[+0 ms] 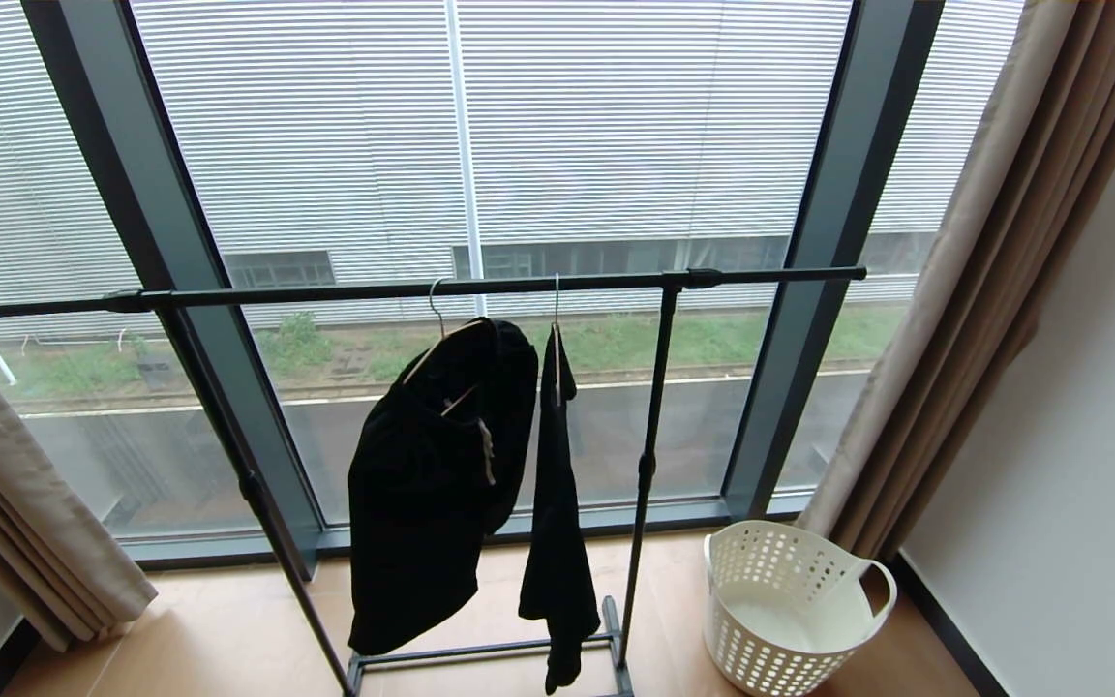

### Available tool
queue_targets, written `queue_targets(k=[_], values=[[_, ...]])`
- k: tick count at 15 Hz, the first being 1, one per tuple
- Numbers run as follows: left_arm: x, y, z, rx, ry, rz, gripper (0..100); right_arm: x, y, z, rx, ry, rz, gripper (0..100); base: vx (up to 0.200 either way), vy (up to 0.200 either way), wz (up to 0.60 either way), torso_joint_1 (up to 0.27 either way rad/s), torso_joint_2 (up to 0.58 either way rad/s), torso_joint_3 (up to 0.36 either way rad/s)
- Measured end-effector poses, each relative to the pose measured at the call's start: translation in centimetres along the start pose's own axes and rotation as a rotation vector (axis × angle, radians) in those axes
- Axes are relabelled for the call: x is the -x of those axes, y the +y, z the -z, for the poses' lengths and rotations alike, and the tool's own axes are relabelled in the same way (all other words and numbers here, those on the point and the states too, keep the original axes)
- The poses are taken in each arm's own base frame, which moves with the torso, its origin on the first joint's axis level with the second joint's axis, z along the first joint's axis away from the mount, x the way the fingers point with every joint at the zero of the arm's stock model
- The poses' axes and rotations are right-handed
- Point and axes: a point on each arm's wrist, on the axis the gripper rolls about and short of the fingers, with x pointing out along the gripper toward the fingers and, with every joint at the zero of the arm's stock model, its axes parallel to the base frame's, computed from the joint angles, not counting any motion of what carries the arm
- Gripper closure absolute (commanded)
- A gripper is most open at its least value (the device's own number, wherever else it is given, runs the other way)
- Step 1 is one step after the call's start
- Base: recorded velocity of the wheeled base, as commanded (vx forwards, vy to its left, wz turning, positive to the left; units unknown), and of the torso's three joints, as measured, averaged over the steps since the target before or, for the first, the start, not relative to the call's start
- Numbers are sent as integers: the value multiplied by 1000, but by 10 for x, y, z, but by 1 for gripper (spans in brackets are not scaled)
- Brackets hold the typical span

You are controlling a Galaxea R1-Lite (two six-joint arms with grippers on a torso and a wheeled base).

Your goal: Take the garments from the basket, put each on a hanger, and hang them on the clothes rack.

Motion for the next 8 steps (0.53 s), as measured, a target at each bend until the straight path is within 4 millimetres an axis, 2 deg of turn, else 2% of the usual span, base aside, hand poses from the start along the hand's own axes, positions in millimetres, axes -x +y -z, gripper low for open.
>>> queue_targets(k=[4,8], values=[[9,0,4,44,-108,-112,0,1,0,0,-22,-15,4,0,0,0,0,0,0,0],[18,-4,9,66,-214,-17,0,2,0,1,-32,-23,-3,0,0,0,0,0,0,0]])
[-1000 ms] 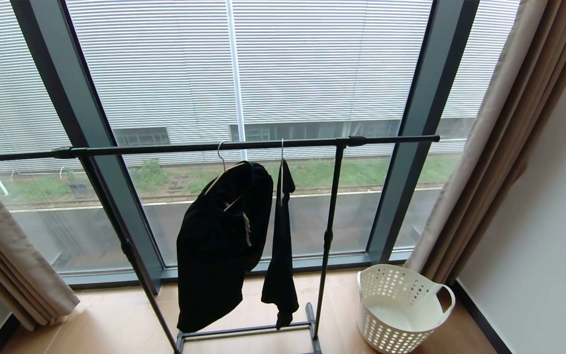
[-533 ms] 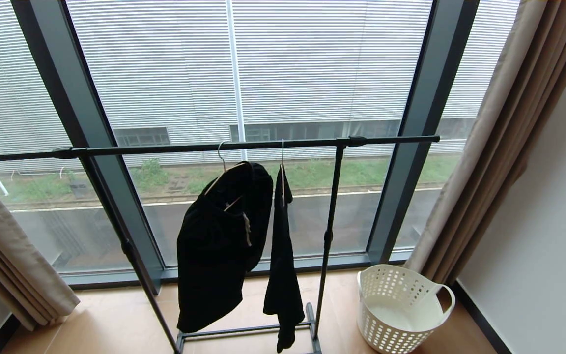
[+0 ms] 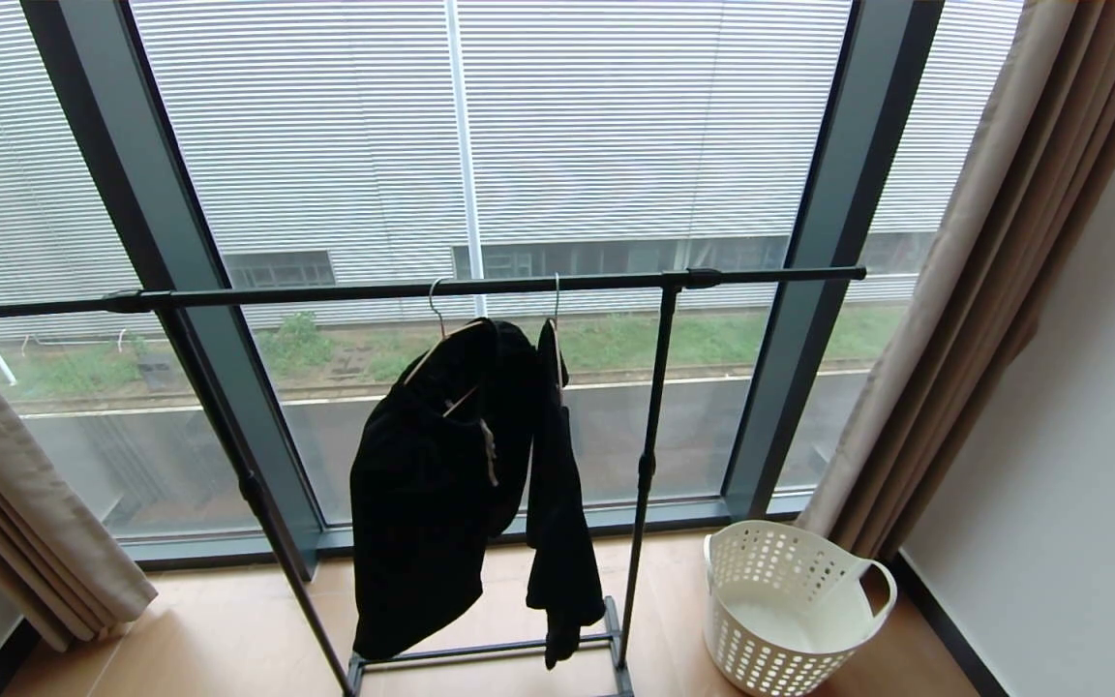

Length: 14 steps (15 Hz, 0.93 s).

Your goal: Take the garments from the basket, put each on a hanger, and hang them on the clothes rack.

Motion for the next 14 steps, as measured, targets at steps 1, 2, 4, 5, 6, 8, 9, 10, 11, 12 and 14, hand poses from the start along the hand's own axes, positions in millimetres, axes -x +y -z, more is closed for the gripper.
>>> queue_targets(k=[1,2,4,5,6,8,9,10,11,12,14], values=[[1,0,0,0,-16,-1,0,0,1,0,-3,-6,-41,0,0,0,0,0,0,0],[2,0,0,-4,-27,-4,0,1,1,0,-2,-18,-116,0,0,0,0,0,0,0],[3,0,1,-6,-40,-5,0,4,3,3,2,-44,-232,0,0,0,0,0,0,0],[3,0,1,-3,-43,-7,0,4,3,4,-14,-56,-257,0,0,0,0,0,0,0],[3,0,1,-1,-45,-14,0,5,3,5,-38,-62,-246,0,0,0,0,0,0,0],[3,0,1,1,-47,-22,0,5,2,6,-60,-68,-244,0,0,0,0,0,0,0],[3,0,1,1,-48,-23,0,5,2,6,-62,-70,-243,0,0,0,0,0,0,0],[3,0,1,1,-47,-23,0,5,2,6,-62,-71,-243,0,0,0,0,0,0,0],[3,0,1,2,-47,-22,0,5,2,6,-62,-72,-243,0,0,0,0,0,0,0],[3,0,1,2,-47,-22,0,6,2,6,-59,-73,-244,0,0,0,0,0,0,0],[3,0,1,2,-47,-22,0,6,2,7,-48,-71,-247,0,0,0,0,0,0,0]])
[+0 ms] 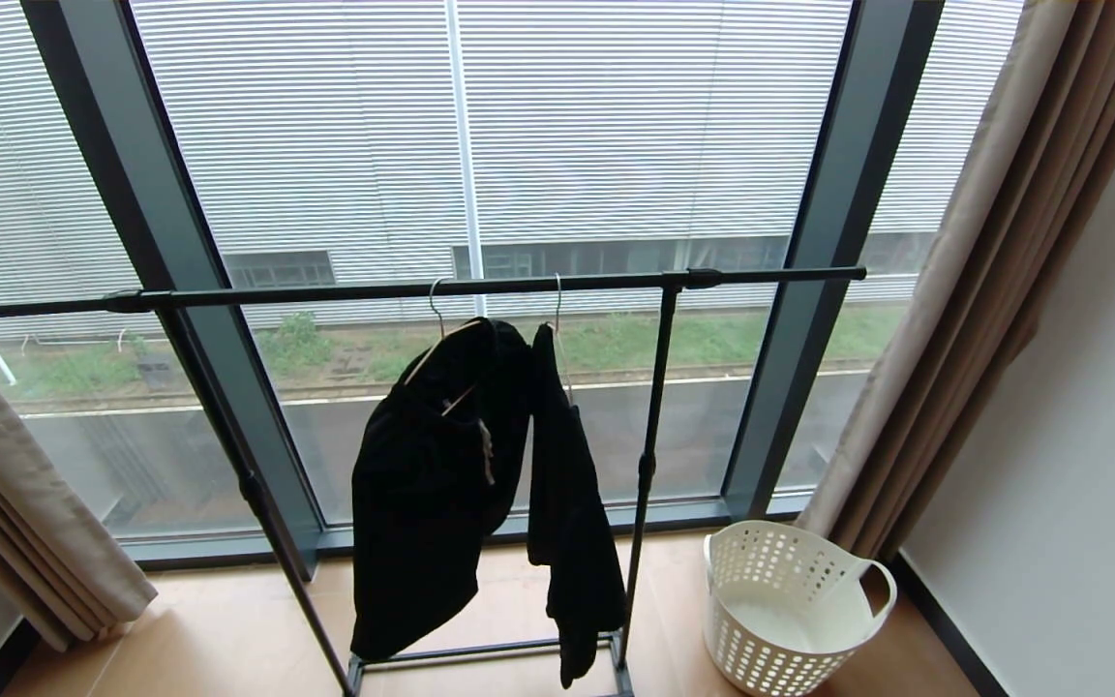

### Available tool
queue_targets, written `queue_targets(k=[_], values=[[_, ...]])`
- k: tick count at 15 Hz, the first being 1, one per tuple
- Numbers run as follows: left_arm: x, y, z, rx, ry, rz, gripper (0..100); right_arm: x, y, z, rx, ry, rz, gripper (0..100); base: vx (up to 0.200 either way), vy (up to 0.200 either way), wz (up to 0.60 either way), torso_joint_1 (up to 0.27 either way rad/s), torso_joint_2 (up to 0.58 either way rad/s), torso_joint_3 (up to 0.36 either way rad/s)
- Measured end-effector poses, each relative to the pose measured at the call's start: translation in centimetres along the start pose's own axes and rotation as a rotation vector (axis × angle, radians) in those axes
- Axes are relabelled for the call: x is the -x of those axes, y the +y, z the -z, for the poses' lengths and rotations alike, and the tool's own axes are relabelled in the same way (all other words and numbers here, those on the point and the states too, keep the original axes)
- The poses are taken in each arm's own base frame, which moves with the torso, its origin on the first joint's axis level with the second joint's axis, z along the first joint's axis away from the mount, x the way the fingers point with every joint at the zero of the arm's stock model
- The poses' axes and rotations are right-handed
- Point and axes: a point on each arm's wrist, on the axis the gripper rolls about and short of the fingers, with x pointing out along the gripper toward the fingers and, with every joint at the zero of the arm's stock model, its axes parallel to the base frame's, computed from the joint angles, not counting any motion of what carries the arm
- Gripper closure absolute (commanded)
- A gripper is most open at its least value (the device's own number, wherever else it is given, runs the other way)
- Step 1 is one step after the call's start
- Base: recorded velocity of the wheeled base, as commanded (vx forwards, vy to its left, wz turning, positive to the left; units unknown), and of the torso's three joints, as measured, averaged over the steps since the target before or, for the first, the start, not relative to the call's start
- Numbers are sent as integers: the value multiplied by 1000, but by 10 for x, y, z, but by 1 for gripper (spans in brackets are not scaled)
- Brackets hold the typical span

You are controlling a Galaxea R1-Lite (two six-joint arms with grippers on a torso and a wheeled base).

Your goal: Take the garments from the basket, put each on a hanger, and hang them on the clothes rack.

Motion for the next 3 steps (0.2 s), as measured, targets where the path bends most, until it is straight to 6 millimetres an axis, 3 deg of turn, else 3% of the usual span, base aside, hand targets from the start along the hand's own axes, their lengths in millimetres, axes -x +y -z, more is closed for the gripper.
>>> queue_targets(k=[3], values=[[0,0,0,0,0,0,0,0,0,-1,1,-3,-1,0,0,0,0,0,0,0]])
